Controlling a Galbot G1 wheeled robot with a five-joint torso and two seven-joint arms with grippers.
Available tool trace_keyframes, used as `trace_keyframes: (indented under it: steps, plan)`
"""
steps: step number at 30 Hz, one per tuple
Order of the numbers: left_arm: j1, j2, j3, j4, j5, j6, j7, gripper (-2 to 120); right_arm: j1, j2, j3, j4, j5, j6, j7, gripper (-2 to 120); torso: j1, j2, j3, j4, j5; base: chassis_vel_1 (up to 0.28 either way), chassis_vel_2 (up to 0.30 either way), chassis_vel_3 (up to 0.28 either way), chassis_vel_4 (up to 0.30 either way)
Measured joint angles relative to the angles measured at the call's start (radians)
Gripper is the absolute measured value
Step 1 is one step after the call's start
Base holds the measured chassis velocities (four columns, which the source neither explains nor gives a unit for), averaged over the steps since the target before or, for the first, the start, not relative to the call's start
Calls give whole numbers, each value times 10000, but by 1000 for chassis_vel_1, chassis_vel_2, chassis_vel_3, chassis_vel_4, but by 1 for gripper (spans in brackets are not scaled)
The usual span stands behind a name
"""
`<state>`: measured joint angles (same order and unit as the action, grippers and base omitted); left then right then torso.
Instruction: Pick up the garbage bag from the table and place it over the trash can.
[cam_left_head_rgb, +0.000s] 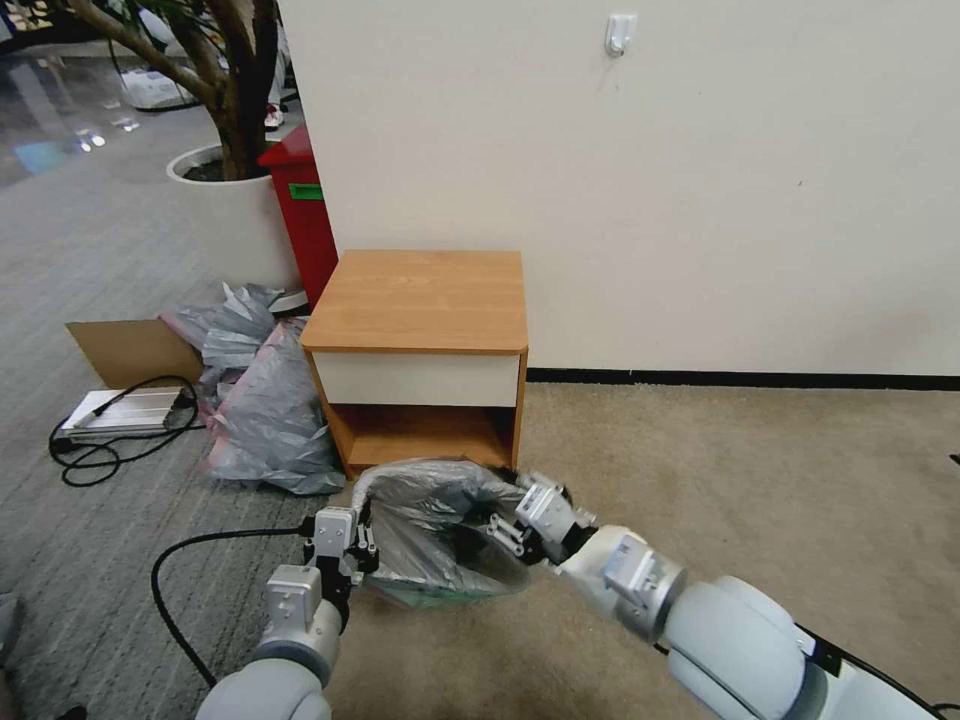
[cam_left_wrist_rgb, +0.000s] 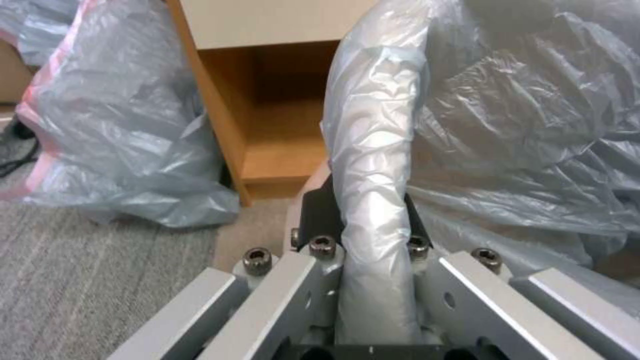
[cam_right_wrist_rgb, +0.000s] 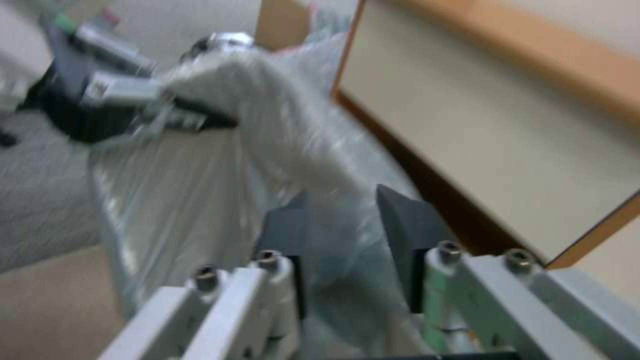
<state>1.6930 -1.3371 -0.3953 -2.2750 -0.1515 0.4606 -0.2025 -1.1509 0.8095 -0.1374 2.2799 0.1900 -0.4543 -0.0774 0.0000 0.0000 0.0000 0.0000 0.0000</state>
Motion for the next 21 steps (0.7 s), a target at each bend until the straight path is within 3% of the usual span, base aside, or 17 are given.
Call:
trace_keyframes:
  steps: [2, 4, 6, 21]
  plan:
    - [20, -104, 134, 0, 54, 24, -38, 3, 274, -20, -541, -261, 38, -278, -86, 11, 0, 0, 0, 0, 0, 0, 0, 0, 0]
    - [22, -124, 159, 0, 69, 27, -46, 3, 316, -16, -638, -326, 29, -312, -92, 10, 0, 0, 0, 0, 0, 0, 0, 0, 0]
    - [42, -211, 312, 0, 157, 47, -77, 3, 483, 84, -999, -672, -92, -470, -108, 0, 0, 0, 0, -1, 0, 0, 0, 0, 0]
    - [203, -358, 958, -64, 578, 70, -79, 3, 2209, 1231, -2598, -3312, -654, -867, -216, 0, 0, 0, 0, -1, -2, 0, 0, 0, 0]
